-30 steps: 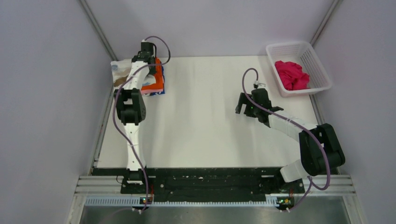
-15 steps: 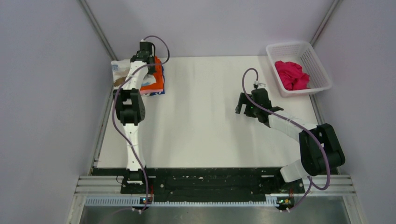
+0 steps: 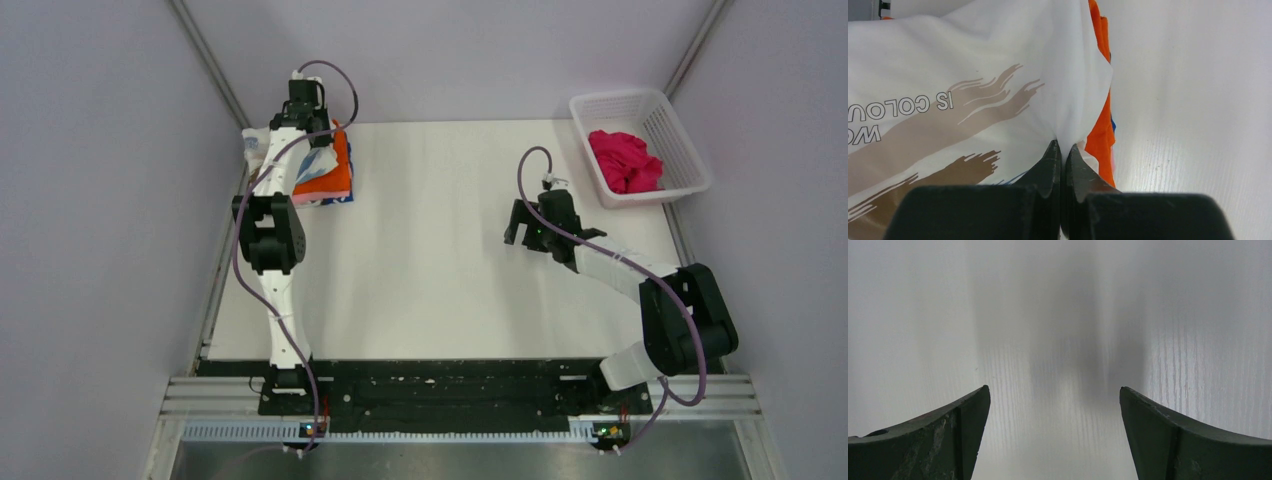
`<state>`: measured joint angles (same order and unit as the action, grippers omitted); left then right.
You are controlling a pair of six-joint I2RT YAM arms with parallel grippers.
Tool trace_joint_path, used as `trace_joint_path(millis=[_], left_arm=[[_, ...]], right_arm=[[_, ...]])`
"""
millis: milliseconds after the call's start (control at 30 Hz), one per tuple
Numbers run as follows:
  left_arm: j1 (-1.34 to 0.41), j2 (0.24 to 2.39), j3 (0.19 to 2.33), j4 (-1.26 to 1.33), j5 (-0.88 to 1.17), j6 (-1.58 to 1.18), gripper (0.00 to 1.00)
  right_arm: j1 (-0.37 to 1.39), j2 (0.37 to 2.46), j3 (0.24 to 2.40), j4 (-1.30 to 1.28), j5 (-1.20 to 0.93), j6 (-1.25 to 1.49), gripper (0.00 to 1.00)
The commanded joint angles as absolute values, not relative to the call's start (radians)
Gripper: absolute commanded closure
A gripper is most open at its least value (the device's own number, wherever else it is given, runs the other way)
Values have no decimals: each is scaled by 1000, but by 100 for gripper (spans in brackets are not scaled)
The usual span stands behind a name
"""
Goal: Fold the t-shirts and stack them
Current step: Smooth out wrinkles on the folded tshirt
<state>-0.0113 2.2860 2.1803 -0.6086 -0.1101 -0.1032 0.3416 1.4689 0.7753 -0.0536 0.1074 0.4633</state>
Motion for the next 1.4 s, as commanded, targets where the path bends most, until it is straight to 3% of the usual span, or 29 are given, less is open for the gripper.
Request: trace_joint_path(millis=[0, 233, 267, 300, 333, 367, 533, 600, 800, 900, 1167, 1367], left_arm=[[-20, 2266, 2212, -565, -43, -124, 100], [-35, 2326, 2214, -634, -15, -100, 98], [-37, 2333, 2212, -645, -30, -96, 89], [-39, 2338, 2213, -657, -38, -91, 75], [-37, 2342, 2219, -675, -40, -88, 53], [-37, 2340, 2231, -699, -43, -88, 44], [-33, 2223, 2211, -706, -52, -95, 21], [-29, 2141, 2148, -660, -51, -96, 3], [63, 1993, 2007, -540, -44, -190, 1], [138, 1994, 1985, -483, 75, -244, 1], [269, 2236, 2198, -476, 218, -258, 1], [284, 2383, 2279, -392, 165, -225, 1]], right_arm=[[331, 1473, 831, -48, 116, 449, 1], [330, 1483, 836, -51, 116, 449, 1], [330, 1484, 837, -52, 116, 449, 1], [330, 1485, 838, -54, 117, 449, 1], [331, 1486, 838, -56, 118, 450, 1], [331, 1484, 838, -58, 120, 448, 1], [331, 1483, 839, -63, 116, 449, 1], [330, 1480, 837, -62, 114, 451, 1], [331, 1467, 827, -51, 112, 452, 1], [330, 1468, 824, -48, 108, 451, 1], [331, 1490, 820, -48, 134, 446, 1], [331, 1523, 845, -65, 143, 439, 1]])
